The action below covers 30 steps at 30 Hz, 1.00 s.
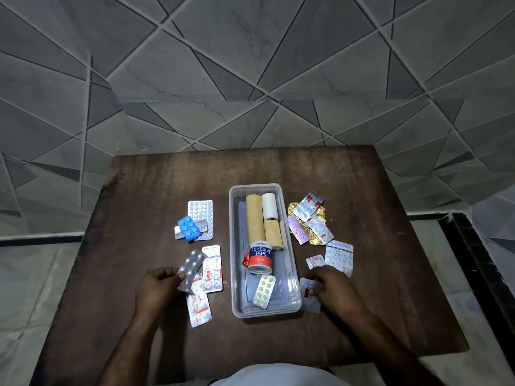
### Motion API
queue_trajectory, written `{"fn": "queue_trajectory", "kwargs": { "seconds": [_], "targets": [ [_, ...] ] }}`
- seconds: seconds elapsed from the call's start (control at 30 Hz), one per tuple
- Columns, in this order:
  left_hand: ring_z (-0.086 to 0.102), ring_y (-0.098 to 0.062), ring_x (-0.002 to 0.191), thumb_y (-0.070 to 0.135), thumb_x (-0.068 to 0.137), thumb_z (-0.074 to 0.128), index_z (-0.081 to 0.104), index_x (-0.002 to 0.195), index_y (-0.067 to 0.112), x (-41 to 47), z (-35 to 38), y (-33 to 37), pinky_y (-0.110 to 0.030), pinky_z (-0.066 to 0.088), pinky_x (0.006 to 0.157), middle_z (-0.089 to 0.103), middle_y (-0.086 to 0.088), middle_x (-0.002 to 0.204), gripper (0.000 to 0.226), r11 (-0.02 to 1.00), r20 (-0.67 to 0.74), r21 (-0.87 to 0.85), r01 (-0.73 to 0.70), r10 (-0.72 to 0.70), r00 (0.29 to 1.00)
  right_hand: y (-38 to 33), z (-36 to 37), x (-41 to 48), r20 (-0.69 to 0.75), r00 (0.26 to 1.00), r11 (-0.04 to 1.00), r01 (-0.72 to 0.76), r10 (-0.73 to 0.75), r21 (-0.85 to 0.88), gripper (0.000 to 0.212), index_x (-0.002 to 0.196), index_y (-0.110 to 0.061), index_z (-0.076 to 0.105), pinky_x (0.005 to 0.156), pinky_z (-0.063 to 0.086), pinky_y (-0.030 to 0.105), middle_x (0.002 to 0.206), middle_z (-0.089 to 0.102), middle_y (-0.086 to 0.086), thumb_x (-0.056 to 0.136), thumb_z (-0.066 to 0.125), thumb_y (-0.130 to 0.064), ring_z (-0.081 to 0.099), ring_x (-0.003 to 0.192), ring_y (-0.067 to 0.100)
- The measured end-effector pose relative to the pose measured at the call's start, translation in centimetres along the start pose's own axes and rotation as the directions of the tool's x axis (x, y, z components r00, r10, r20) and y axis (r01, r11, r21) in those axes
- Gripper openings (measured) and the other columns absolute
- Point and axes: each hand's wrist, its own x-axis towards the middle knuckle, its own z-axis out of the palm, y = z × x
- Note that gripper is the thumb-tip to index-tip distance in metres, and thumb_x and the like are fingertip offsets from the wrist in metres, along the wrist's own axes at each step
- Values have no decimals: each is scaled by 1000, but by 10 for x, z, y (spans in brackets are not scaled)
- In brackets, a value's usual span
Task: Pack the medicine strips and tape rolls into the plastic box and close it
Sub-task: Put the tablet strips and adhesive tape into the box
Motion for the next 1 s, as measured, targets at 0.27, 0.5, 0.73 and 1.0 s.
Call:
{"fn": "queue_trajectory", "kwargs": {
  "seconds": [0.27,0.5,0.73,1.0],
  "targets": [
    [67,-21,66,6,85,68,74,85,7,-27,2,28,-28,56,63,74,-17,81,6,980,19,-194,-34,38,999,-2,-38,1,3,990,911,-134,144,391,20,81,-22,69,61,56,37,85,71,7,82,67,-2,67,70,18],
    [62,-8,54,5,84,69,73,87,6,-55,20,64,-21,51,53,73,-4,69,5,966,78,-239,-93,115,990,-29,-81,1,-98,991,852,-31,96,522,17,86,-19,67,51,45,11,84,71,-1,87,64,-3,64,63,-3],
    [60,-17,56,4,77,75,75,76,9,-75,48,72,-25,50,52,71,-9,67,5,992,226,-56,-116,126,966,-65,-77,2,-76,997,868,48,-12,494,16,95,-15,70,57,50,13,91,72,-4,89,61,-4,67,80,2],
    [65,-8,65,23,74,75,74,73,26,-83,64,69,-29,54,71,73,10,67,3,902,271,312,-299,217,938,-87,-42,-2,-40,998,956,51,-41,289,18,92,-22,70,78,54,27,88,70,-9,87,61,-8,64,84,7]
  ]
}}
